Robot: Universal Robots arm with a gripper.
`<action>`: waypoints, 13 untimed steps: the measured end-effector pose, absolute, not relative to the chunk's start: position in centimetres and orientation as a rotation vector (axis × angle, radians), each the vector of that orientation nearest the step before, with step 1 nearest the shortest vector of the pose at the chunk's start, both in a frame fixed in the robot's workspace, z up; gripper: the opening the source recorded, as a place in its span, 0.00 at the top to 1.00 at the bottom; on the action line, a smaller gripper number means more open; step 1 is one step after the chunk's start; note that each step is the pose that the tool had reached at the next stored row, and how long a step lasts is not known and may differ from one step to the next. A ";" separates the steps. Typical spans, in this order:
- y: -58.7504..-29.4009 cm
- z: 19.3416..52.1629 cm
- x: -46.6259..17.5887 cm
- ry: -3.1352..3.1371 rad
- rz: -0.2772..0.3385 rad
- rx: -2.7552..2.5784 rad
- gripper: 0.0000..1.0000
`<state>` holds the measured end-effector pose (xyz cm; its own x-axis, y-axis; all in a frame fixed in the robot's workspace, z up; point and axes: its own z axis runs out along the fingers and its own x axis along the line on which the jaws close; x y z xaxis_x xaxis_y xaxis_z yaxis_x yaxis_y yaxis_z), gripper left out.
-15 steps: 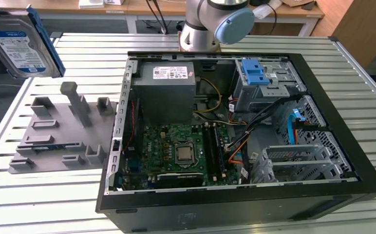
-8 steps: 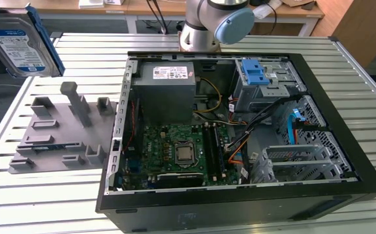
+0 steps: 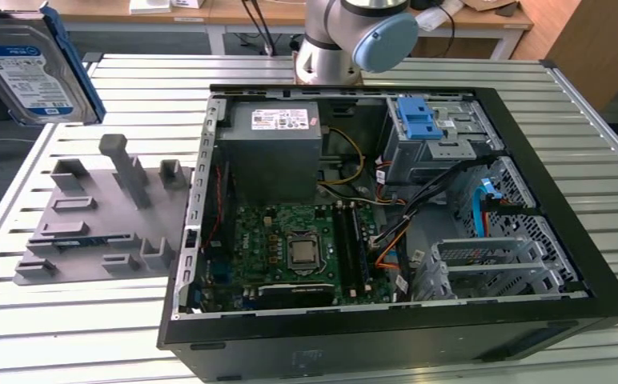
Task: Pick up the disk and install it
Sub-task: 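Pick up the disk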
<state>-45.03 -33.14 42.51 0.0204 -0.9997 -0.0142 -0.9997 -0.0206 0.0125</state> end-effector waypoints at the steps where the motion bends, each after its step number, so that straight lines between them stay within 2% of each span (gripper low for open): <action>1: -33.1 42.6 -45.0 2.198 0.030 -2.243 0.64; 13: -33.1 43.0 -45.0 2.198 0.030 -2.243 0.64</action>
<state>-45.03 -33.13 43.00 0.0204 -0.9997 -0.0142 -0.9997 -0.0205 0.0124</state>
